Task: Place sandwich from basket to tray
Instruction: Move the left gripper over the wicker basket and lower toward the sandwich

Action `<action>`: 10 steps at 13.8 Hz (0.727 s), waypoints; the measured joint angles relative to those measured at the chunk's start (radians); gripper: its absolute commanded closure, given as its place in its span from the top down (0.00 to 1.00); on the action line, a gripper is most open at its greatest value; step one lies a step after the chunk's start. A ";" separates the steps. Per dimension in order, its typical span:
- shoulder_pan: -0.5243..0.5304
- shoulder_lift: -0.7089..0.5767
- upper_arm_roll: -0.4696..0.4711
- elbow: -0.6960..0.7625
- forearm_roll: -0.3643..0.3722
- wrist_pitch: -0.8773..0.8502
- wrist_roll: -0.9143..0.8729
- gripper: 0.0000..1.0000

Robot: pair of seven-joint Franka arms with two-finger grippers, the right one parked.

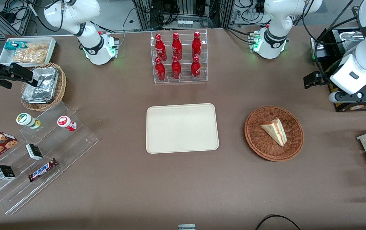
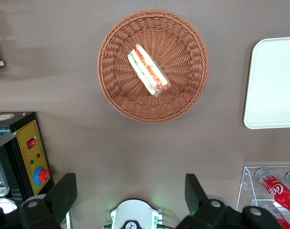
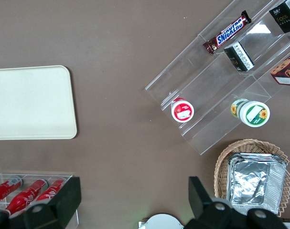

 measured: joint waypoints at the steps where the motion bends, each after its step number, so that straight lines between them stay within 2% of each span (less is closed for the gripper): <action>1: 0.000 0.004 0.000 0.000 0.000 0.002 0.000 1.00; 6: -0.003 0.020 0.000 -0.061 0.000 0.028 0.000 1.00; 10: -0.004 0.028 0.000 -0.221 0.000 0.195 -0.001 1.00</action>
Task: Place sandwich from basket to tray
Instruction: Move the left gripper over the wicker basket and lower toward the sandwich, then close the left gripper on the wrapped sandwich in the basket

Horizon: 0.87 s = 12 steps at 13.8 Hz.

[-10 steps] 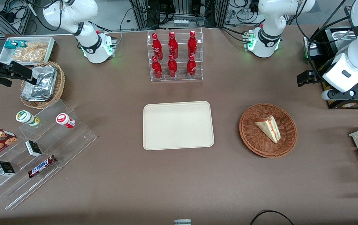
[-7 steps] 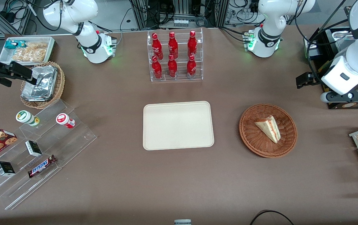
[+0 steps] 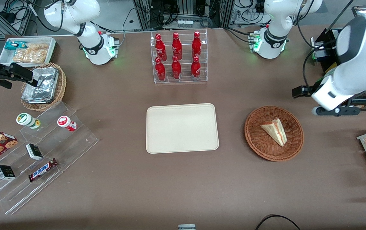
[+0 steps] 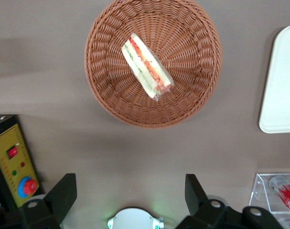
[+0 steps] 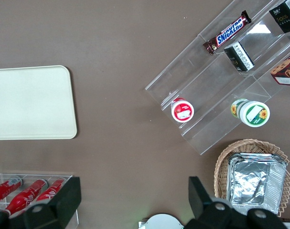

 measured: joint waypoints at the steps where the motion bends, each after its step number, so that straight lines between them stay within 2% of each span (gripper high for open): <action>1: 0.000 0.002 0.000 -0.048 0.000 0.056 -0.001 1.00; 6: -0.001 0.018 0.000 -0.318 0.000 0.446 -0.028 1.00; 8: -0.004 0.030 -0.001 -0.420 0.000 0.597 -0.139 1.00; 12: -0.034 0.061 -0.001 -0.446 0.000 0.673 -0.430 1.00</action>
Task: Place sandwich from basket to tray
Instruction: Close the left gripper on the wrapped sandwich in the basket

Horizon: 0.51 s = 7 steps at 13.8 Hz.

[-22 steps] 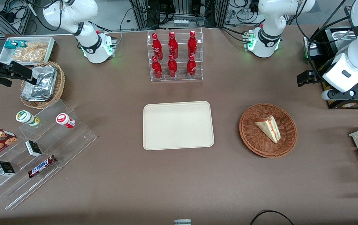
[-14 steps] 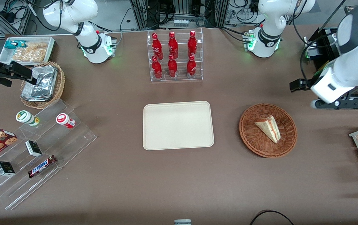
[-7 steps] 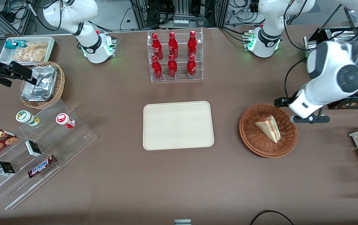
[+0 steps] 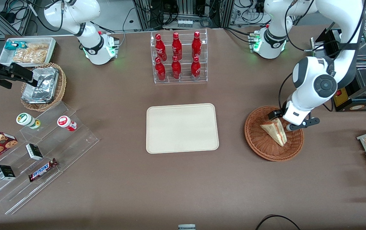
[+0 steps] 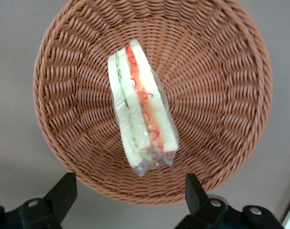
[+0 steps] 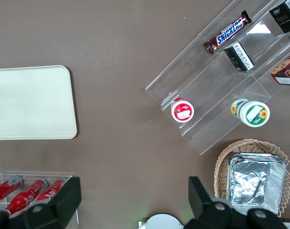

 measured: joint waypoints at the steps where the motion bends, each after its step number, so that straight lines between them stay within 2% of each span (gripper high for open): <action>1: -0.005 0.009 0.000 0.000 0.000 0.017 -0.076 1.00; 4: -0.009 0.041 0.000 0.000 0.000 0.058 -0.259 1.00; 7: -0.008 0.072 0.003 0.000 0.000 0.097 -0.329 1.00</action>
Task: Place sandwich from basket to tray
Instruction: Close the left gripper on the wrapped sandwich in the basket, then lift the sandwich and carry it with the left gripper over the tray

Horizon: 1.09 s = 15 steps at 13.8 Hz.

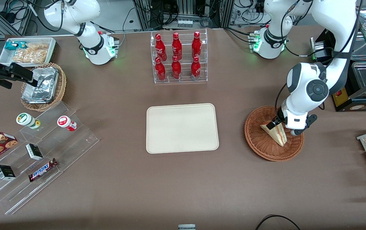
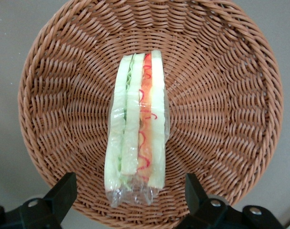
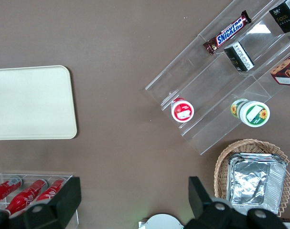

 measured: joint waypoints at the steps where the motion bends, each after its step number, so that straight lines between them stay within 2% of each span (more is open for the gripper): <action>1: 0.000 0.010 0.001 0.000 0.000 0.003 -0.007 1.00; 3: 0.001 0.035 0.004 0.000 0.000 0.034 -0.011 1.00; 4: 0.002 0.048 0.005 0.000 0.000 0.048 -0.011 0.94; 5: 0.003 0.059 0.005 0.000 0.000 0.055 -0.012 0.66; 6: 0.003 0.066 0.006 0.000 0.000 0.056 -0.012 0.32; 7: 0.003 0.067 0.006 0.001 0.000 0.056 -0.012 0.14; 8: 0.003 0.067 0.006 0.002 0.000 0.056 -0.012 0.09; 11: 0.003 0.064 0.006 0.025 0.000 0.037 -0.012 0.06; 15: -0.004 0.054 0.000 0.173 0.001 -0.201 0.031 0.07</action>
